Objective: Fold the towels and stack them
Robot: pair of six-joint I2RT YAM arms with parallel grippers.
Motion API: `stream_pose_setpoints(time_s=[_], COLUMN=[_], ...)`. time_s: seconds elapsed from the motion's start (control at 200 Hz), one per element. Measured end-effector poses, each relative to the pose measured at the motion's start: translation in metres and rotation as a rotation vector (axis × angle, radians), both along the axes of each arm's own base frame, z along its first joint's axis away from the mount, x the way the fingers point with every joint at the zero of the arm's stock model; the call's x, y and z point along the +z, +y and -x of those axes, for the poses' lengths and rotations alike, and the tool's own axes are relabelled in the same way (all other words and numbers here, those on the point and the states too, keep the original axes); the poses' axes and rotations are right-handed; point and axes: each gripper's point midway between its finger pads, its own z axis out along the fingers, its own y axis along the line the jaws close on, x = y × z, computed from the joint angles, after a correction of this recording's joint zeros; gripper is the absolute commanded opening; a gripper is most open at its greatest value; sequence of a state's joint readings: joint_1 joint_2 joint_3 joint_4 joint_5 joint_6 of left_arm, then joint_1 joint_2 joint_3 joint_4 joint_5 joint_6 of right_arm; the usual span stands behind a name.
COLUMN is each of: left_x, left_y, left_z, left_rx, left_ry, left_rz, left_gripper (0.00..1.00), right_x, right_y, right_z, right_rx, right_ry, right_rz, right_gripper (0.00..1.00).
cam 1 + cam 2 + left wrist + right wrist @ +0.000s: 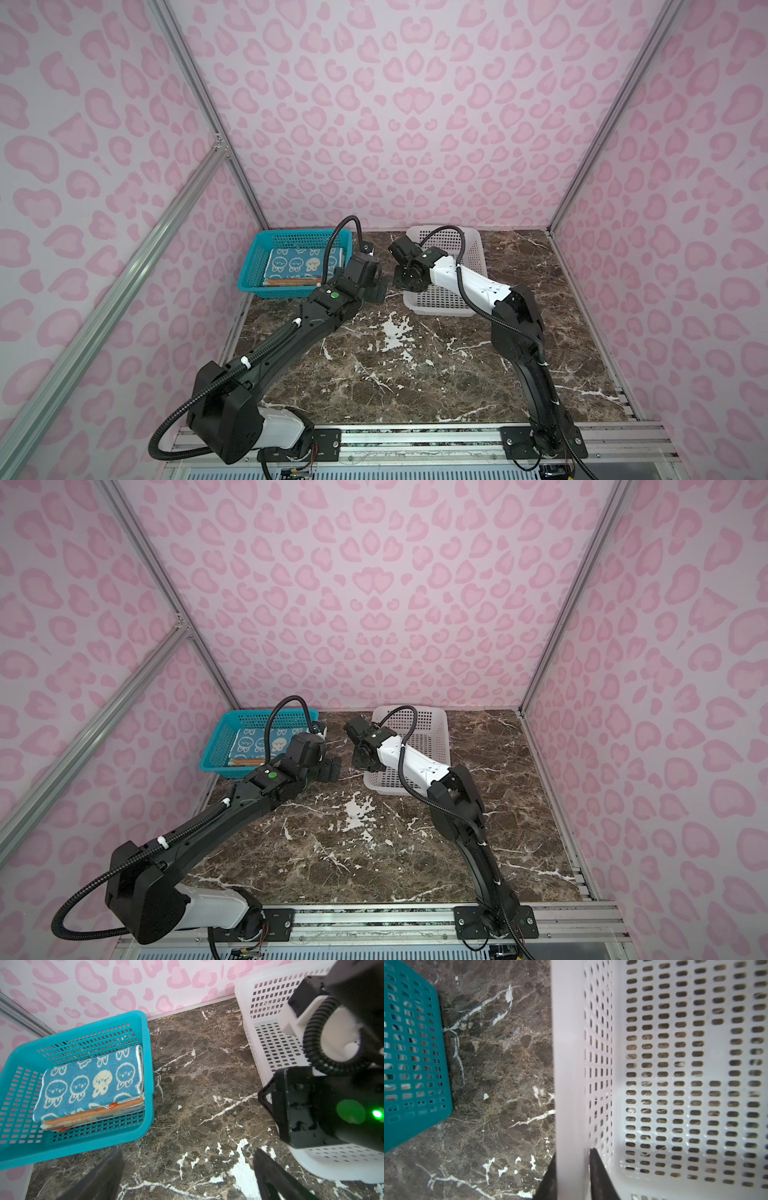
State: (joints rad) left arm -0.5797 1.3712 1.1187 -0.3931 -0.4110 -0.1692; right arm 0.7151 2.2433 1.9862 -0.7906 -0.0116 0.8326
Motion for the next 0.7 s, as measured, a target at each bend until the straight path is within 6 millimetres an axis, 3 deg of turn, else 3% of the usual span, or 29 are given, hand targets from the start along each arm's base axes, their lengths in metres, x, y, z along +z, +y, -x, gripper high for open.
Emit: stream_pose_setpoints(time_s=[0.085, 0.19, 0.29, 0.39, 0.465, 0.54, 0.7], left_x=[-0.002, -0.003, -0.003, -0.003, -0.008, -0.018, -0.047], left_y=[0.005, 0.013, 0.025, 0.048, 0.074, 0.101, 0.152], left_z=[0.002, 0.005, 0.007, 0.006, 0.006, 0.010, 0.020], left_rx=[0.016, 0.034, 0.058, 0.109, 0.175, 0.244, 0.392], left_ry=[0.001, -0.001, -0.013, -0.045, -0.061, -0.072, -0.079], left_rz=[0.009, 0.014, 0.023, 0.030, 0.027, 0.022, 0.007], left_gripper=[0.98, 0.98, 0.98, 0.98, 0.98, 0.98, 0.98], right_x=[0.003, 0.028, 0.062, 0.100, 0.126, 0.138, 0.116], right_y=[0.003, 0.004, -0.005, -0.027, -0.061, -0.112, -0.242], right_z=[0.004, 0.005, 0.002, -0.001, -0.004, -0.007, 0.015], right_rx=[0.015, 0.040, 0.055, 0.051, 0.019, -0.048, -0.213], right_ry=[0.009, -0.029, -0.095, -0.177, -0.237, -0.282, -0.314], right_rz=[-0.013, -0.043, -0.048, -0.031, 0.009, 0.090, 0.340], right_gripper=[0.75, 0.97, 0.98, 0.98, 0.98, 0.98, 0.98])
